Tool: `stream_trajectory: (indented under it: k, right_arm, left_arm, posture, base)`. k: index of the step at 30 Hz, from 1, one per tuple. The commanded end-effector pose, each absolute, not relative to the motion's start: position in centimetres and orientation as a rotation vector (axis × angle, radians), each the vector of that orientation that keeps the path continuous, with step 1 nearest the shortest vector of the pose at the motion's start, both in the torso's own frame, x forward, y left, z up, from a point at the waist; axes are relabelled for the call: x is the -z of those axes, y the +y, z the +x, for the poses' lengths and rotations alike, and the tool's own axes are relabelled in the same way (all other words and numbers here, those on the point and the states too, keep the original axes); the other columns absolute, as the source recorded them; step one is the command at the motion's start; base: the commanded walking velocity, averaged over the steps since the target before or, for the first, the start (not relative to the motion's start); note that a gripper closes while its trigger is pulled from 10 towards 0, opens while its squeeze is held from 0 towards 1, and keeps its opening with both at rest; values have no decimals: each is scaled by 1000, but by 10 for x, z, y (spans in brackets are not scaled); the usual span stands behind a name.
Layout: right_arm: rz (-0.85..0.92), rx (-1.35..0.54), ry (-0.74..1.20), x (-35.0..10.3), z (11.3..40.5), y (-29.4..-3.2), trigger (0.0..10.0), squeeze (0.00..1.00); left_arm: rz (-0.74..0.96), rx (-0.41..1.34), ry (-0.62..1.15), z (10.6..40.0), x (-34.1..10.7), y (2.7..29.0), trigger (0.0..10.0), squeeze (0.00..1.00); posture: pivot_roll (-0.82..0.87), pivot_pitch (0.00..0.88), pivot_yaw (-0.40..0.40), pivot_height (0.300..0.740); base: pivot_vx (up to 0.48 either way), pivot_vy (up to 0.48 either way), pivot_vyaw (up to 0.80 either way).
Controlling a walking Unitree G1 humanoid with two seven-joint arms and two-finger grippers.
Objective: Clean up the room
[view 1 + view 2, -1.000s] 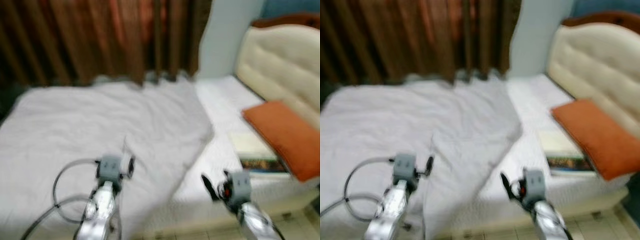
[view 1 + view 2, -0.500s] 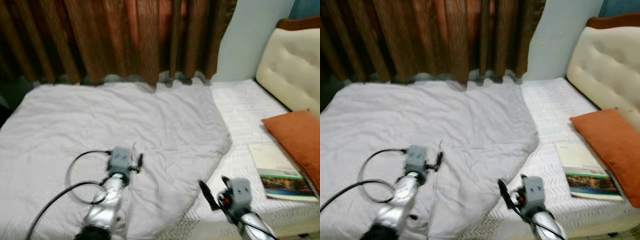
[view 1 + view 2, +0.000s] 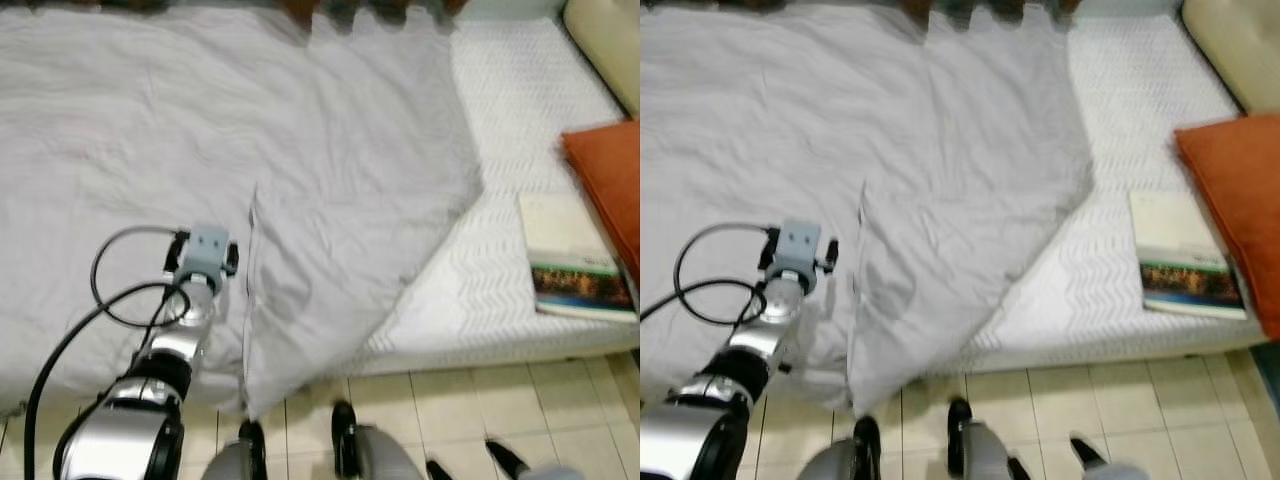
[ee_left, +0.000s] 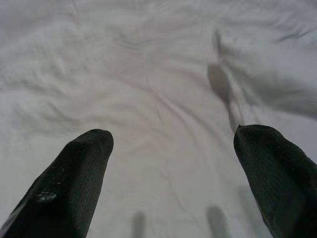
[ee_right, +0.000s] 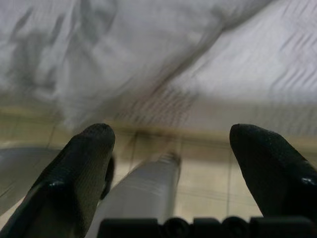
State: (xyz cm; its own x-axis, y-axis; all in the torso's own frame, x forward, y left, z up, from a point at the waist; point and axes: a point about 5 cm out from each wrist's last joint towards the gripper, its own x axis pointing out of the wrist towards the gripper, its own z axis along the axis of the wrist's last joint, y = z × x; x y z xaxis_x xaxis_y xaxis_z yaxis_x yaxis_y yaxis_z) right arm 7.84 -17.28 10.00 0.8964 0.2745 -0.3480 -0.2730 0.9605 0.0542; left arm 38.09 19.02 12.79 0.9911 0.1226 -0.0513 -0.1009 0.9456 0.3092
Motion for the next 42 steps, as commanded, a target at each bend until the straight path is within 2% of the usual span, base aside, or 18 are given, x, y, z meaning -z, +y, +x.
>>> stream_trajectory:
  k: [1, 4, 6, 11, 12, 13, 15, 21, 25, 26, 27, 28, 29, 30, 34, 37, 42]
  right_arm:
    - [6, -294, 381, -115, 66, -169, 10000, 0]
    - [4, -301, 401, -122, 61, -168, 10000, 0]
    - [3, -294, 426, -130, 52, -168, 10000, 0]
    - [5, -281, 473, -139, 39, -167, 10000, 0]
    - [5, -281, 473, -139, 39, -167, 10000, 0]
    - [17, -283, 487, -140, 36, -164, 10000, 0]
    - [27, -289, 496, -140, 35, -160, 10000, 0]
    - [43, -284, 505, -138, 32, -156, 10000, 0]
    - [48, -279, 504, -136, 33, -155, 10000, 0]
    - [50, -277, 505, -135, 33, -155, 10000, 0]
    - [51, -275, 507, -135, 33, -155, 10000, 0]
    - [51, -275, 507, -135, 33, -155, 10000, 0]
    - [52, -273, 509, -135, 32, -154, 10000, 0]
    - [53, -272, 512, -134, 31, -154, 10000, 0]
    - [57, -272, 517, -133, 31, -151, 10000, 0]
    - [61, -269, 516, -131, 32, -150, 10000, 0]
    - [74, -258, 507, -124, 36, -148, 10000, 0]
  left_arm:
    - [241, -132, 155, 375, -110, 197, 10000, 0]
    - [231, -145, 162, 374, -109, 198, 10000, 0]
    - [129, -169, 196, 371, -102, 202, 10000, 0]
    - [-121, -162, 246, 366, -86, 190, 10000, 0]
    - [-121, -162, 246, 366, -86, 190, 10000, 0]
    - [-202, -111, 246, 366, -84, 174, 10000, 0]
    - [-262, -48, 240, 367, -84, 158, 10000, 0]
    - [-312, 97, 204, 368, -88, 132, 10000, 0]
    - [-174, 143, 288, 358, -71, 122, 10000, 0]
    - [-122, 128, 356, 351, -58, 123, 10000, 0]
    - [-119, 112, 379, 349, -54, 125, 8627, 0]
    - [-119, 112, 379, 349, -54, 125, 8627, 0]
    - [-125, 101, 394, 347, -51, 126, 1725, 0]
    - [-137, 94, 406, 346, -49, 127, 0, 0]
    - [-218, 113, 368, 351, -57, 121, 0, 0]
    - [-213, 158, 342, 354, -63, 114, 0, 0]
    - [-54, 339, 244, 355, -75, 91, 0, 0]
  posture:
    - [-407, 678, -117, 740]
    - [-407, 678, -117, 740]
    - [-444, 715, -146, 740]
    - [-449, 728, -149, 740]
    - [-449, 728, -149, 740]
    - [-441, 724, -142, 740]
    - [-437, 723, -137, 740]
    - [-412, 718, -108, 740]
    - [-411, 723, -99, 740]
    - [-410, 724, -95, 740]
    - [-407, 724, -92, 740]
    - [-407, 724, -92, 740]
    - [-407, 724, -92, 740]
    - [-406, 725, -91, 740]
    - [-398, 725, -86, 740]
    - [-379, 727, -69, 740]
    - [-345, 713, -40, 740]
  base:
    - [0, 0, 0]
    - [0, 0, 0]
    - [0, 0, 0]
    - [0, 0, 0]
    - [0, 0, 0]
    - [0, 0, 0]
    - [0, 0, 0]
    - [0, 0, 0]
    - [0, 0, 0]
    - [0, 0, 0]
    - [0, 0, 0]
    - [0, 0, 0]
    - [0, 0, 0]
    - [0, 0, 0]
    - [0, 0, 0]
    - [0, 0, 0]
    - [0, 0, 0]
